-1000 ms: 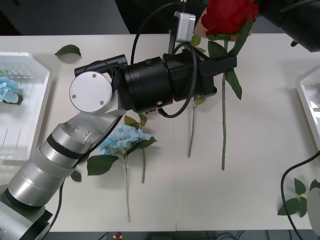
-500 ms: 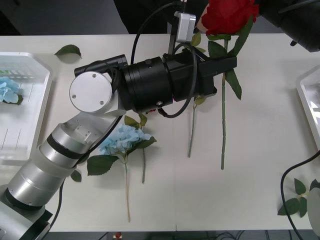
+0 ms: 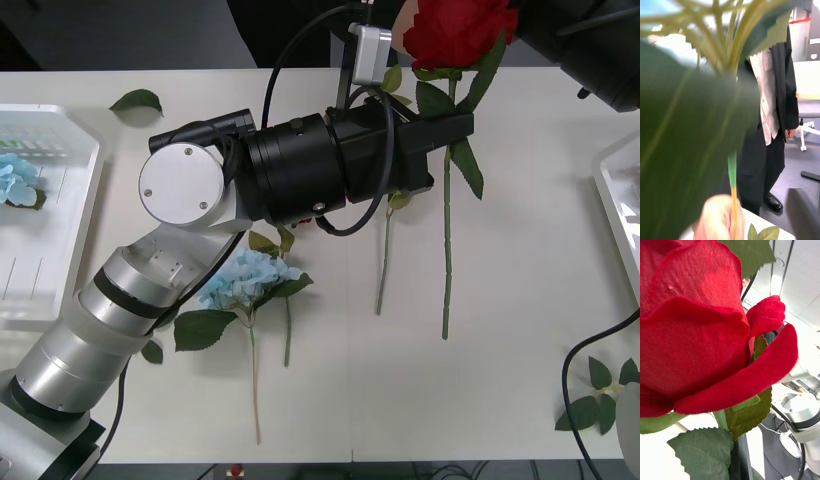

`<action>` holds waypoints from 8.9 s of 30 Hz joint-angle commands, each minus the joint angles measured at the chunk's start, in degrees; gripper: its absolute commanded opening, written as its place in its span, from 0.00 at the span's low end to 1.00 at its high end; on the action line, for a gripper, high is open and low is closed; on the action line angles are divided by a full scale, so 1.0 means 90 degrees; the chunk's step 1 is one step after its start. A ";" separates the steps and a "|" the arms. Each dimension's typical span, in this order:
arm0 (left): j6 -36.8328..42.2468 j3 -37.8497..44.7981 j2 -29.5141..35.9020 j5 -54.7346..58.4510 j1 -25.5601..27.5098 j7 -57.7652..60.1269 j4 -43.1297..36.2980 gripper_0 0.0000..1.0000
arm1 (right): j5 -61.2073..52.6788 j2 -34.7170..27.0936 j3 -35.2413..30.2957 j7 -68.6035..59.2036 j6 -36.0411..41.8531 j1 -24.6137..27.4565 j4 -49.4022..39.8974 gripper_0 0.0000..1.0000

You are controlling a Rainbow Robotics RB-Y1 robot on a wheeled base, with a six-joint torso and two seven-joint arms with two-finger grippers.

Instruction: Place the red flowers into the right box and the blue flowers into the left box. If a person shows an open palm, hand one flower to the person first, then continue sorting.

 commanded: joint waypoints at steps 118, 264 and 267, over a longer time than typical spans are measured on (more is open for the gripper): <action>0.2021 0.0979 0.1145 0.0250 0.0035 0.0073 -0.0129 1.00 | -0.3285 -0.0685 -0.0918 -0.2675 0.5982 0.2349 -0.0897 0.00; 0.5077 0.1546 0.1350 -0.8461 0.0894 0.6362 -0.2366 0.00 | 0.7204 0.1122 0.4238 -0.9541 0.3687 -0.0503 0.2755 0.22; 0.5263 0.2142 0.1399 -0.7993 0.0572 0.5698 -0.2014 0.00 | 0.7204 0.1122 0.4277 -0.9560 0.3667 -0.0512 0.2755 0.10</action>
